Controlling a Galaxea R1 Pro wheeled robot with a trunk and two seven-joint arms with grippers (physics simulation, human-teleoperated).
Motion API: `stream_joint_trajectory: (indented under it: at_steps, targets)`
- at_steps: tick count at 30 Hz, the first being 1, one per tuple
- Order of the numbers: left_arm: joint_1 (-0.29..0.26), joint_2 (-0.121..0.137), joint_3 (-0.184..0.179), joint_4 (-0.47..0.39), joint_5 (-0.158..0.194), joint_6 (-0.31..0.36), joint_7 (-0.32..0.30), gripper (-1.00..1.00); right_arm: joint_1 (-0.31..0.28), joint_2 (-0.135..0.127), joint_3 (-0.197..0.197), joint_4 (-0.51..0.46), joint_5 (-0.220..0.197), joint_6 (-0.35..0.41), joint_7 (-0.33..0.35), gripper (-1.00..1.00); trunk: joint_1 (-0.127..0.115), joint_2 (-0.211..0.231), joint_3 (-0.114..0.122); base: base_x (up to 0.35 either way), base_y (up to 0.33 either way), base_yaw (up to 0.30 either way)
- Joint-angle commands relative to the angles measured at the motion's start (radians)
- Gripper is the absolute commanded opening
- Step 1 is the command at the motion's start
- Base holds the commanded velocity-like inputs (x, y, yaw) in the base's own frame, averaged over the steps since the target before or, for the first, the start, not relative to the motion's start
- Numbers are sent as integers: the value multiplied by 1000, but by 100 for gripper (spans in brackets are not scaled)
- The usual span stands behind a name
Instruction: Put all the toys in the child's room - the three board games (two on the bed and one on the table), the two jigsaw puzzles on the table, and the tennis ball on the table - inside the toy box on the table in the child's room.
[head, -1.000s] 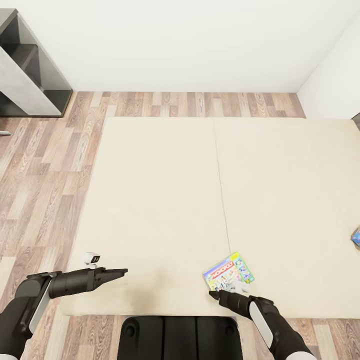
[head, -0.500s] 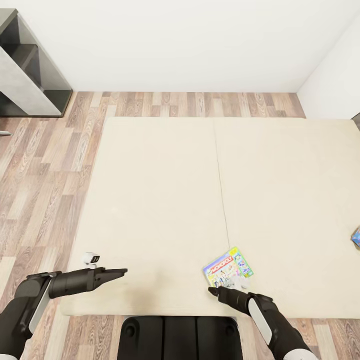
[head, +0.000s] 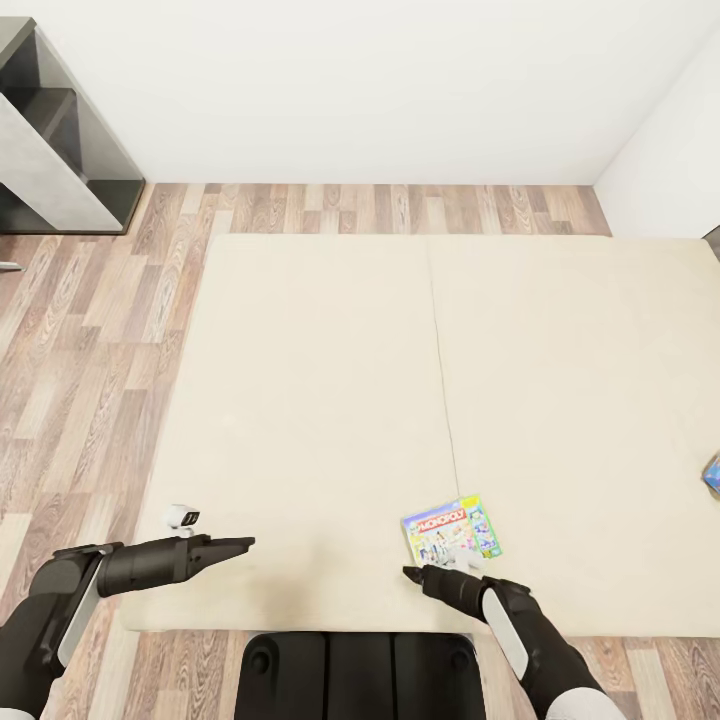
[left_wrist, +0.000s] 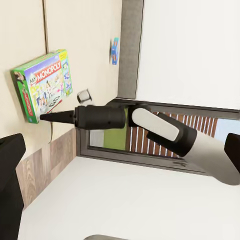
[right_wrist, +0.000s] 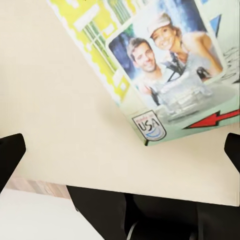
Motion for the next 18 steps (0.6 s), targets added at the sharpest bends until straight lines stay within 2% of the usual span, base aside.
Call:
stream_joint_trajectory:
  at_steps: [1, 18]
  targets:
    - [0, 0, 0, 0, 0, 10, -4, 100, -2, 1, -2, -1, -4, 7, 1, 100, 1, -1, -1, 0, 0, 0]
    - [0, -3, -2, 0, 0, 10, -4, 100, -16, 3, -3, -1, -1, 9, 1, 100, 1, -1, -1, 0, 0, 0]
